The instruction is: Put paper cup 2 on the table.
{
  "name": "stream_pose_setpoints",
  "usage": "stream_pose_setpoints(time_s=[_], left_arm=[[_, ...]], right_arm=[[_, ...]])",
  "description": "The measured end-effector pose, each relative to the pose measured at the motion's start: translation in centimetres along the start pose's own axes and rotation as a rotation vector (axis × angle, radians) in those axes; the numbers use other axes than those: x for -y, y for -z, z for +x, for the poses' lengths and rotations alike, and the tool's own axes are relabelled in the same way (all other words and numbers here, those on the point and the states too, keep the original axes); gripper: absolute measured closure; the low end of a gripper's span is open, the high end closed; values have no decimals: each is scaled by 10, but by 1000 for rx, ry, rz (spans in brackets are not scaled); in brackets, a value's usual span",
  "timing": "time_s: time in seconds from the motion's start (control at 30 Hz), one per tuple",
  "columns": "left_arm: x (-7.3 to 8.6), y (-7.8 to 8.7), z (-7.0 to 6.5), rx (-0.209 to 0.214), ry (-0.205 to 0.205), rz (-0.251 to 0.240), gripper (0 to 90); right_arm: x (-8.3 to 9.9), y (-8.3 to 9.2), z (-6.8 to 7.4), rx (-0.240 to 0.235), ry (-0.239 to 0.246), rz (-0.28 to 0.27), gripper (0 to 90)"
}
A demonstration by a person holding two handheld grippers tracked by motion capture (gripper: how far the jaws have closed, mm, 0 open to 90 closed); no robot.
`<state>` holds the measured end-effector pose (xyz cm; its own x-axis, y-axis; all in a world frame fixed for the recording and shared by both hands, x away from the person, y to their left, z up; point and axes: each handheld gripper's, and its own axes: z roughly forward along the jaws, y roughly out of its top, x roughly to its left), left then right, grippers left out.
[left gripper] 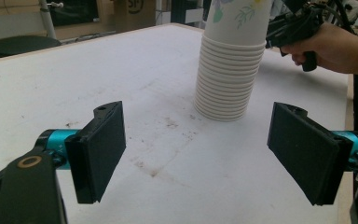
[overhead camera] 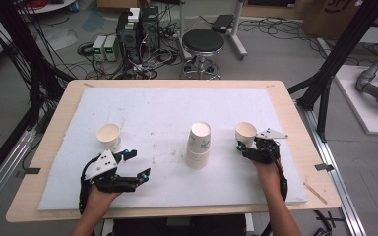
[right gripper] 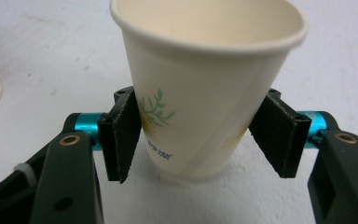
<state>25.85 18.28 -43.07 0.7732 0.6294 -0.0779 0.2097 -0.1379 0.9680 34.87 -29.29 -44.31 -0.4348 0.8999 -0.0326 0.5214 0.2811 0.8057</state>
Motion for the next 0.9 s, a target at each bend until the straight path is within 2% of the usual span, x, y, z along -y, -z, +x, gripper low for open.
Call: stream_pose_setpoints(time_s=[0.13,0.23,0.3,0.37,0.43,0.5,0.6,0.63,0.67,0.7,0.73,0.77,0.8,0.83,0.9], left_arm=[[0,0,0,-1,0,2,195],[0,-2,0,2,1,4,197],[0,-2,0,2,0,7,197],[0,-2,0,2,5,8,197],[1,-2,2,3,11,10,197],[1,-2,2,3,14,9,194],[1,0,6,-13,24,-4,191],[1,0,6,-13,24,-4,191],[1,2,7,-26,31,-14,191],[1,2,7,-26,31,-14,191],[1,3,8,-32,35,-21,191],[0,4,9,-42,37,-32,191],[0,6,10,-52,38,-40,190],[-1,8,12,-67,41,-56,190],[-2,11,12,-82,44,-69,179]], right_arm=[[5,2,-3,-12,-6,12,366],[7,4,-5,-22,12,19,346],[7,4,-4,-27,-1,21,329],[9,6,-5,-46,-47,17,243],[11,10,-6,-58,-67,14,227],[11,13,-6,-65,-72,12,225],[14,32,-3,-76,-72,-15,222],[14,32,-3,-76,-72,-15,222],[16,43,0,-81,-60,-33,222],[16,43,0,-81,-60,-33,222],[18,54,4,-97,-34,-71,217],[18,54,4,-97,-34,-71,217],[19,59,6,-115,-24,-92,215],[21,69,11,-126,6,-126,215],[22,77,15,-150,24,-155,215]])
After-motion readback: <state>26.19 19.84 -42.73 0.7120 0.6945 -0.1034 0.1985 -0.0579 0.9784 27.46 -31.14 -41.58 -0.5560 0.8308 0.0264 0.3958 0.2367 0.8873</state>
